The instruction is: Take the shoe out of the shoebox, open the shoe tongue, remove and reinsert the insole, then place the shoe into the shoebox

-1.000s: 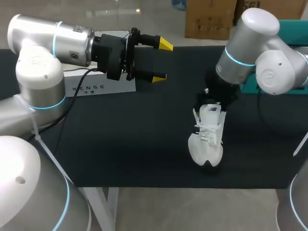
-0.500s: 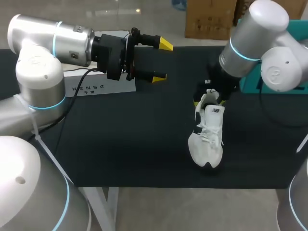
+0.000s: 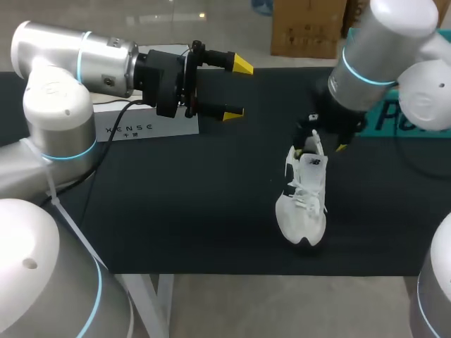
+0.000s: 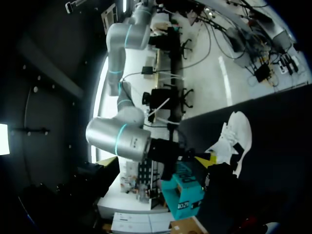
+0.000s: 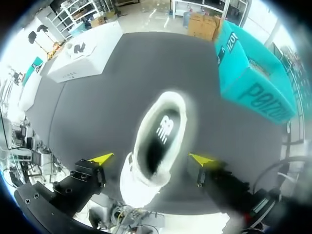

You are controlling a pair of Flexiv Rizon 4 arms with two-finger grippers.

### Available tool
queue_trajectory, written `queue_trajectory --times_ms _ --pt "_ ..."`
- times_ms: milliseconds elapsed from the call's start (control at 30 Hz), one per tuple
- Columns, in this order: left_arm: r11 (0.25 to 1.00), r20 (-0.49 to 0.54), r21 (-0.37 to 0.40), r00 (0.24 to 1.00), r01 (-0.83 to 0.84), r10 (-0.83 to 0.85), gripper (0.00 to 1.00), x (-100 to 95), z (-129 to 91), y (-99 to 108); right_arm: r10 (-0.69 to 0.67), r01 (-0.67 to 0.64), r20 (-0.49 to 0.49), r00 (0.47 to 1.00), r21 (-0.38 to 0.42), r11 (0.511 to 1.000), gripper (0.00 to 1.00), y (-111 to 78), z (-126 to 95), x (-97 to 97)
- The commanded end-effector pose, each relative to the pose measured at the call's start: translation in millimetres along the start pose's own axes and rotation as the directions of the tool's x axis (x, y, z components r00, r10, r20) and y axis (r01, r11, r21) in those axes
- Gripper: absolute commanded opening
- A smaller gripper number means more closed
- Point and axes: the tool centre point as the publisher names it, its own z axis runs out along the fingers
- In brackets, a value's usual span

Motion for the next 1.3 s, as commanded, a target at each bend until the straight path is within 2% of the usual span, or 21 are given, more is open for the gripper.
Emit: queue_trajectory --times_ms 33,100,133,167,200,567,767,967,1167,1300 --pt "1.000 -0.004 0.001 1.000 0.000 0.000 1.00 -0.6 -0.2 0.2 0.022 -0.022 0.001 1.000 -0.008 1.000 1.00 -28.7 -23.1 -6.4" --pt "1.000 -0.004 0.001 1.000 0.000 0.000 1.00 -0.6 -0.2 0.2 0.032 -0.032 -0.007 0.999 0.005 0.999 1.00 -33.5 -19.3 -7.0" --pt "1.000 -0.004 0.001 1.000 0.000 0.000 1.00 -0.6 -0.2 0.2 0.040 -0.040 -0.014 0.999 0.006 0.999 0.78 -35.4 -16.7 -7.1" --pt "1.000 -0.004 0.001 1.000 0.000 0.000 1.00 -0.6 -0.2 0.2 0.043 -0.043 -0.021 0.999 0.013 0.999 0.18 -37.2 -13.4 -6.6" --pt "1.000 -0.004 0.001 1.000 0.000 0.000 1.00 -0.6 -0.2 0.2 0.045 -0.044 -0.028 0.999 0.021 0.999 0.00 -38.7 -10.1 -6.0" --pt "1.000 -0.004 0.001 1.000 0.000 0.000 1.00 -0.6 -0.2 0.2 0.063 -0.059 -0.062 0.996 0.054 0.997 0.00 -38.6 21.3 -1.6" --pt "1.000 -0.004 0.001 1.000 0.000 0.000 1.00 -0.6 -0.2 0.2 0.056 -0.052 -0.088 0.995 0.048 0.997 0.00 -27.0 40.8 0.8" --pt "1.000 -0.004 0.001 1.000 0.000 0.000 1.00 -0.6 -0.2 0.2 0.086 -0.081 -0.108 0.990 0.046 0.996 0.00 -20.2 68.3 -7.0" --pt "1.000 -0.004 0.001 1.000 0.000 0.000 1.00 -0.6 -0.2 0.2 0.100 -0.097 -0.145 0.984 0.025 0.995 0.00 -19.5 72.0 -7.6" --pt "1.000 -0.004 0.001 1.000 0.000 0.000 1.00 -0.6 -0.2 0.2 0.071 -0.070 -0.138 0.988 0.012 0.997 0.00 -16.6 62.1 -7.1"
